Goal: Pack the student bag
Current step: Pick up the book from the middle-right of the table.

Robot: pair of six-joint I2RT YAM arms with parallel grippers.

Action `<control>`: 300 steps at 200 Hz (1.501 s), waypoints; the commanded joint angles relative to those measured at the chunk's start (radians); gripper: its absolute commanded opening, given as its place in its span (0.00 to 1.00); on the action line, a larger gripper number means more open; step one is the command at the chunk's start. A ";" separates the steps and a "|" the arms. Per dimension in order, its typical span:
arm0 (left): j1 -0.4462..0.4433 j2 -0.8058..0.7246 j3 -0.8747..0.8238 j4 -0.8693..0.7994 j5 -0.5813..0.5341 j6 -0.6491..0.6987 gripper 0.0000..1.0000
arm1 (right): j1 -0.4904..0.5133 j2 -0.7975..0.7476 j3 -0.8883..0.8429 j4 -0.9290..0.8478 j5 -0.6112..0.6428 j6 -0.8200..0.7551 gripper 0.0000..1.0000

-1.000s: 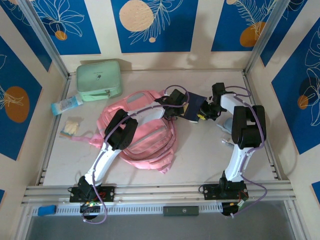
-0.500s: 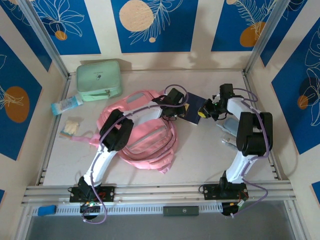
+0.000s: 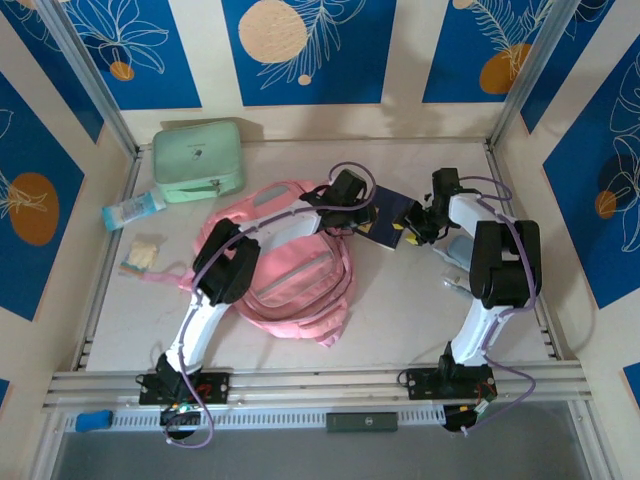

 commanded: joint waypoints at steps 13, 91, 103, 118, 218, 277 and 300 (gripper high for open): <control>0.009 0.129 0.144 -0.142 -0.040 0.071 0.43 | 0.013 0.039 -0.006 -0.001 -0.034 -0.010 0.50; 0.009 0.199 0.143 -0.230 -0.082 0.076 0.28 | 0.053 0.086 0.014 -0.008 0.017 0.014 0.58; 0.020 0.218 0.156 -0.280 -0.095 0.055 0.23 | 0.057 0.087 0.018 -0.006 -0.006 0.022 0.59; 0.024 0.209 0.110 -0.251 -0.103 0.051 0.20 | 0.090 0.091 0.042 -0.032 0.022 0.015 0.61; 0.023 0.208 0.023 -0.228 -0.093 0.026 0.07 | 0.103 0.020 0.061 0.076 -0.163 0.027 0.64; 0.023 0.201 0.017 -0.226 -0.097 0.030 0.07 | 0.082 -0.073 -0.026 0.205 -0.298 0.047 0.60; 0.023 0.203 0.013 -0.212 -0.081 0.020 0.07 | 0.098 -0.060 -0.013 0.227 -0.296 0.061 0.59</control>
